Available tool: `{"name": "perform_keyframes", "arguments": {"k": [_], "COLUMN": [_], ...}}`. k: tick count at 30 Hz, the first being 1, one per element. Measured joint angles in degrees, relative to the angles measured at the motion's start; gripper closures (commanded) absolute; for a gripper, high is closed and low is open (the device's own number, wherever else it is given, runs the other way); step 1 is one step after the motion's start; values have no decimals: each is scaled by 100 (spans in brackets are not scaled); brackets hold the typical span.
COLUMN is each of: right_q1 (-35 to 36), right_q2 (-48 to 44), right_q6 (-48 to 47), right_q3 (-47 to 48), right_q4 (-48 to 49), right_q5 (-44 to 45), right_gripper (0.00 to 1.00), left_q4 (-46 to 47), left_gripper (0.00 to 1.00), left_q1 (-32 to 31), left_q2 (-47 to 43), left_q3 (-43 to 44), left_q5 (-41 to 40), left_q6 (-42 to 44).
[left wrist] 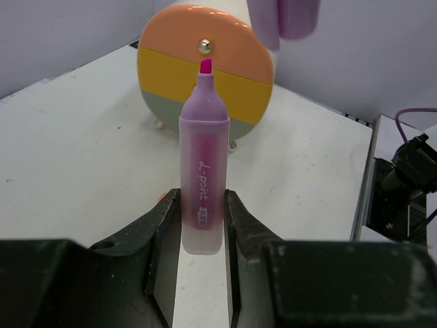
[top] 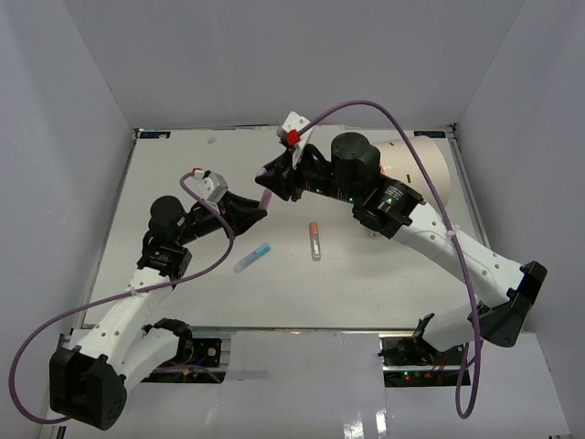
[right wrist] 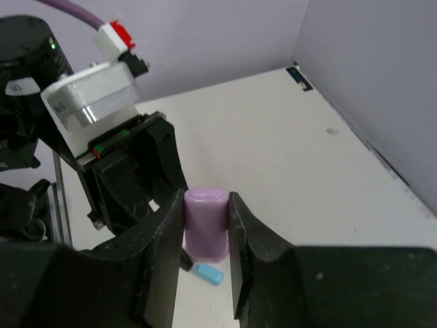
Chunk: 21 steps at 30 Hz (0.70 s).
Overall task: Sort the stationery into containers
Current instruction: Close the pen cap on the pen.
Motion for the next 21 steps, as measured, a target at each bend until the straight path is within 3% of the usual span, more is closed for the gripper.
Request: {"name": "perform_keyframes", "arguments": {"k": [12,21], "right_q1": [-402,-529], "right_q2": [-114,-490], "right_q6": [219,680], "right_q3": [-4,-990], "right_q4": [1001,1805], "right_q5": [-1088,-1593], "right_gripper": [92,92], "left_q4": [855,1523], "left_gripper": [100,100], "left_q1": [0,0], "left_q2": [52,4], "left_q3": [-127,-446], "left_q5": [778,811], "left_q6": [-282,-866]}}
